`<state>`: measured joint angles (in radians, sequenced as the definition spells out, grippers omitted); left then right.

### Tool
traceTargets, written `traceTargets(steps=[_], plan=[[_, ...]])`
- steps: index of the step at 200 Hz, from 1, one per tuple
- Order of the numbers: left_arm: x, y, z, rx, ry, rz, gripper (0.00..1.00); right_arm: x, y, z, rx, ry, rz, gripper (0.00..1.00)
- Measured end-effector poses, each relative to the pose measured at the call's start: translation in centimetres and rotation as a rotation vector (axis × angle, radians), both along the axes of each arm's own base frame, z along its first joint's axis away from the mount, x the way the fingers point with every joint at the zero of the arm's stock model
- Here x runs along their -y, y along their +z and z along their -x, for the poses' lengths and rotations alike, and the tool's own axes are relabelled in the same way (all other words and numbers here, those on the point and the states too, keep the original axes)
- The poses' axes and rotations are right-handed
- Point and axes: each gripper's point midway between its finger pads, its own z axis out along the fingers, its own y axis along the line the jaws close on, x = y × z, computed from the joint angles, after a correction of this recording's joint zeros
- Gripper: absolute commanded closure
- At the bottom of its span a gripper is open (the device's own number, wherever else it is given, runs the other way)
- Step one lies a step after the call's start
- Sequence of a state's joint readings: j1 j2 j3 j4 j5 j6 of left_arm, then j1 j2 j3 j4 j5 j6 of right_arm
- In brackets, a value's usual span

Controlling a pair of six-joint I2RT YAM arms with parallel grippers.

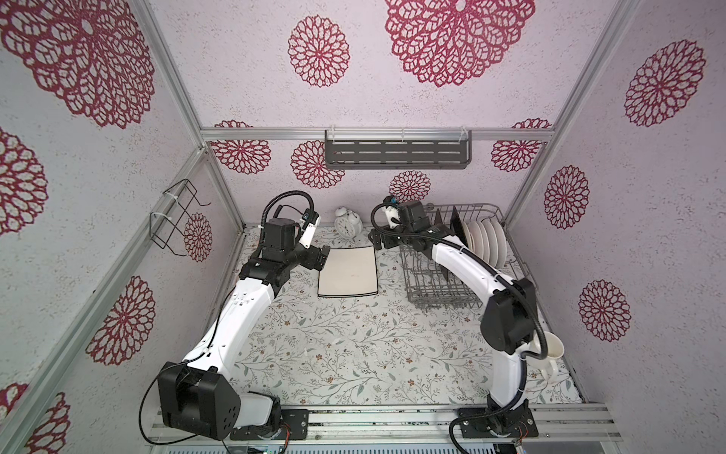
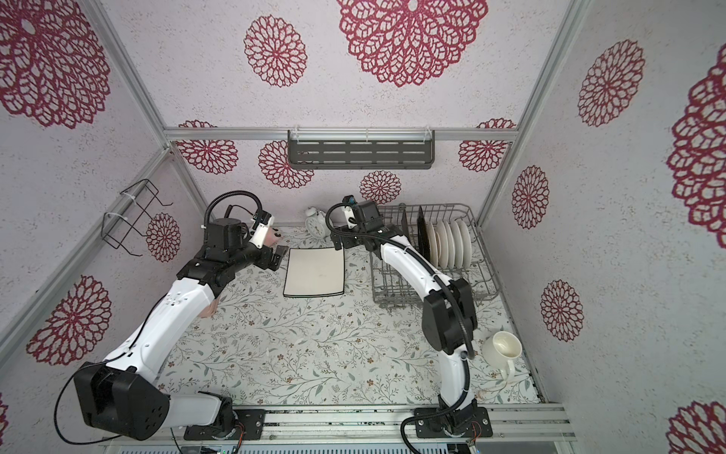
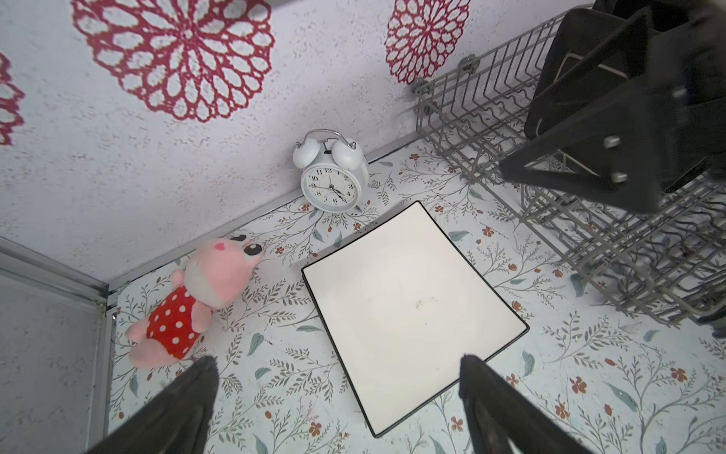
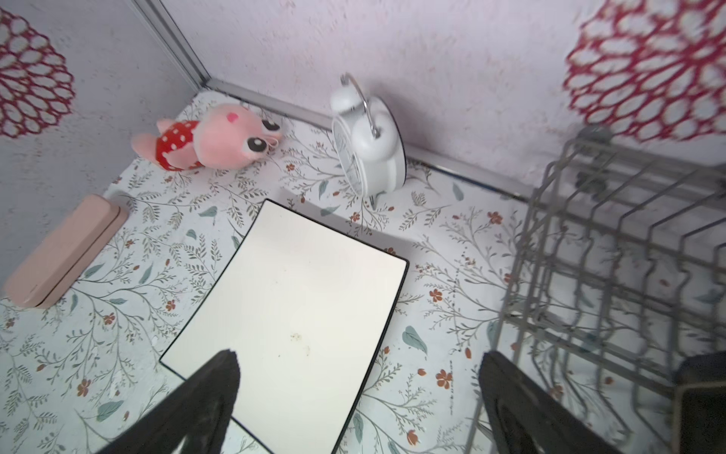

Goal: Unload the plates from the dish rack
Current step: 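Open both grippers and raise them, moving the right gripper toward the rack, then lower the right gripper into the rack and grasp the dark square plate's edge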

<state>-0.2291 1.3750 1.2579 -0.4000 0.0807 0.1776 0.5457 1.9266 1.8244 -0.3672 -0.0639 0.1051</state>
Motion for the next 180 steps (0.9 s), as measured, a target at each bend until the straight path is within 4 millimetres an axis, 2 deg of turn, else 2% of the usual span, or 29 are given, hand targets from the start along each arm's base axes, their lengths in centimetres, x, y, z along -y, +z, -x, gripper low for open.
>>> traceTargets(steps=[35,64,82,105,152,180], plan=[[0.4,-0.4,-0.1,-0.010,0.001,-0.010,0.03,4.5,4.5,4.1,0.101,-0.036,0.010,0.06],[0.8,-0.5,0.1,-0.012,-0.003,-0.012,0.03,8.8,7.4,5.4,0.178,-0.115,0.017,0.09],[1.4,-0.5,0.2,-0.012,-0.015,-0.013,0.03,10.7,8.2,5.8,0.203,-0.160,0.026,0.11],[2.8,-0.3,0.9,-0.012,-0.053,-0.008,0.03,12.4,7.7,5.8,0.201,-0.210,0.049,0.11],[4.6,1.9,3.0,0.028,-0.114,0.020,0.03,15.4,2.9,5.6,0.116,-0.299,0.139,0.11],[5.2,2.6,3.8,0.038,-0.132,0.030,0.03,16.7,1.4,5.5,0.092,-0.336,0.169,0.11]])
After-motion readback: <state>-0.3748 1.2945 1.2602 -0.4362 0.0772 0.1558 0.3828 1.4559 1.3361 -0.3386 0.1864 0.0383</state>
